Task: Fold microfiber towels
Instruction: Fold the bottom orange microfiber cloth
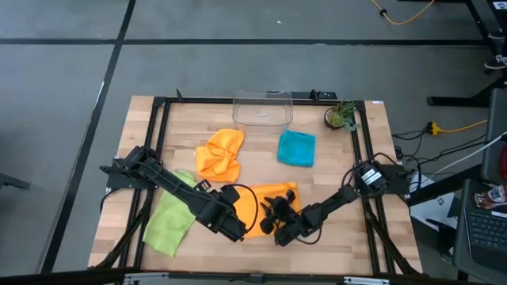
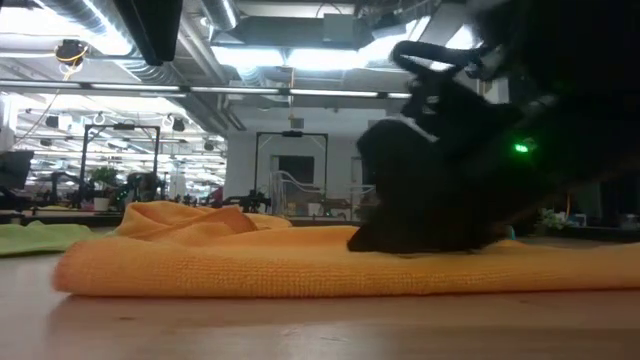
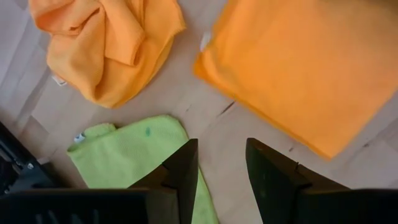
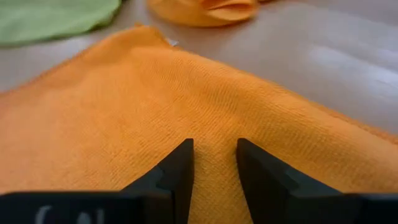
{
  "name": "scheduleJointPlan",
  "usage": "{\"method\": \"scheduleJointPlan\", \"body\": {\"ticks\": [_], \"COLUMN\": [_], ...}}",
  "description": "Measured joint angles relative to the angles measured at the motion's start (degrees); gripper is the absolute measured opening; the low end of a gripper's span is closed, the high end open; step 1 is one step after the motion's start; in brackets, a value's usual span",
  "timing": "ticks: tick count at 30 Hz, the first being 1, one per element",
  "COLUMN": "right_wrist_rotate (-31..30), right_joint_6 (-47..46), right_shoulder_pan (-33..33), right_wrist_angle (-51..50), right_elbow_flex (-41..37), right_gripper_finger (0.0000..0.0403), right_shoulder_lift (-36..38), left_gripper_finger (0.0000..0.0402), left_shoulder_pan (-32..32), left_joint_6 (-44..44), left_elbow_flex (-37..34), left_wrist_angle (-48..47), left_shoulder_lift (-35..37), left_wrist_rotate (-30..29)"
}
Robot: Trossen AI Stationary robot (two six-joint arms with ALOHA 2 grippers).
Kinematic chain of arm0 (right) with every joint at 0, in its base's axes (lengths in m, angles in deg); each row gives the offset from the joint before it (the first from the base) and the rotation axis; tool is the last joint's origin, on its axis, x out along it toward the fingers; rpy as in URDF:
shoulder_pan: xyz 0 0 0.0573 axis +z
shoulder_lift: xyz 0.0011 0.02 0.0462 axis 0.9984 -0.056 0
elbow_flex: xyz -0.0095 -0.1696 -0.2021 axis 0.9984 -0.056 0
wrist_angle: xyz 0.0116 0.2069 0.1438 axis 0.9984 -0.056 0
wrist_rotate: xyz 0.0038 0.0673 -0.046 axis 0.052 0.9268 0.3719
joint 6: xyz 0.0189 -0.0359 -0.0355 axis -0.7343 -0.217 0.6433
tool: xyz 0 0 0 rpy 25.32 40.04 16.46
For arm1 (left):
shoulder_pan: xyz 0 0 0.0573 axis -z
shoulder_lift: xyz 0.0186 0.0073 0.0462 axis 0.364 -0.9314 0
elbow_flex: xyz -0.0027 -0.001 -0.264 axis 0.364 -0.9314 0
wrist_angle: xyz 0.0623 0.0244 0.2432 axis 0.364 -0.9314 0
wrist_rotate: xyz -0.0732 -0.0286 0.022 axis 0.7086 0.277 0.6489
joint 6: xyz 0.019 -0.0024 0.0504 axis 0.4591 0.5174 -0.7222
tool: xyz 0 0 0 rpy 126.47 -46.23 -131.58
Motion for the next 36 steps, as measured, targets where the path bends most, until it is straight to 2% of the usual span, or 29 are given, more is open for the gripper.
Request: {"method": "scheduleJointPlan", "body": {"ticks": [4,7,9,12,14,19,22,27,31,34,36], "right_wrist_rotate": [5.8,14.0,22.7,39.1,48.3,59.9,68.8,74.7,78.8,77.3,73.3], "right_joint_6": [15.1,27.7,36.1,48.8,54.4,62.2,67.7,72.0,64.2,58.9,56.4], "right_shoulder_pan": [-1.6,-3.6,-5.7,-8.9,-11.3,-17.6,-21.5,-25.5,-26.8,-26.0,-24.5], "right_wrist_angle": [1.5,2.2,3.0,3.9,3.9,2.1,-0.2,-9.1,-14.5,-18.0,-19.2], "right_elbow_flex": [0.0,0.0,0.0,0.0,0.0,-0.1,-0.4,1.5,3.9,6.4,8.7], "right_gripper_finger": [0.0125,0.0125,0.0125,0.0125,0.0125,0.0125,0.0125,0.0125,0.0125,0.0126,0.0126], "right_shoulder_lift": [0.8,2.6,4.0,5.4,5.8,7.2,8.0,8.3,10.3,13.9,17.8], "left_gripper_finger": [0.0127,0.0127,0.0127,0.0127,0.0127,0.0127,0.0127,0.0127,0.0127,0.0127,0.0127], "left_shoulder_pan": [-0.2,-0.3,-0.4,-0.4,-0.4,-0.3,-0.3,-0.3,-0.4,-0.5,-0.5], "left_joint_6": [-0.3,-0.4,-0.4,-1.0,-1.8,-2.0,-2.6,-4.1,-4.6,-4.6,-4.6], "left_elbow_flex": [0.0,0.0,0.0,0.0,0.0,0.0,0.0,0.0,0.0,0.0,0.0], "left_wrist_angle": [0.0,-0.2,-0.3,-0.2,-0.3,-0.3,-0.3,-0.4,-0.4,-0.2,-0.2], "left_shoulder_lift": [0.0,0.0,0.0,0.0,0.0,0.0,0.0,0.0,0.0,0.0,0.0], "left_wrist_rotate": [0.0,0.0,-0.1,-0.1,-0.1,-0.1,-0.1,-0.2,-0.5,-1.0,-1.1]}}
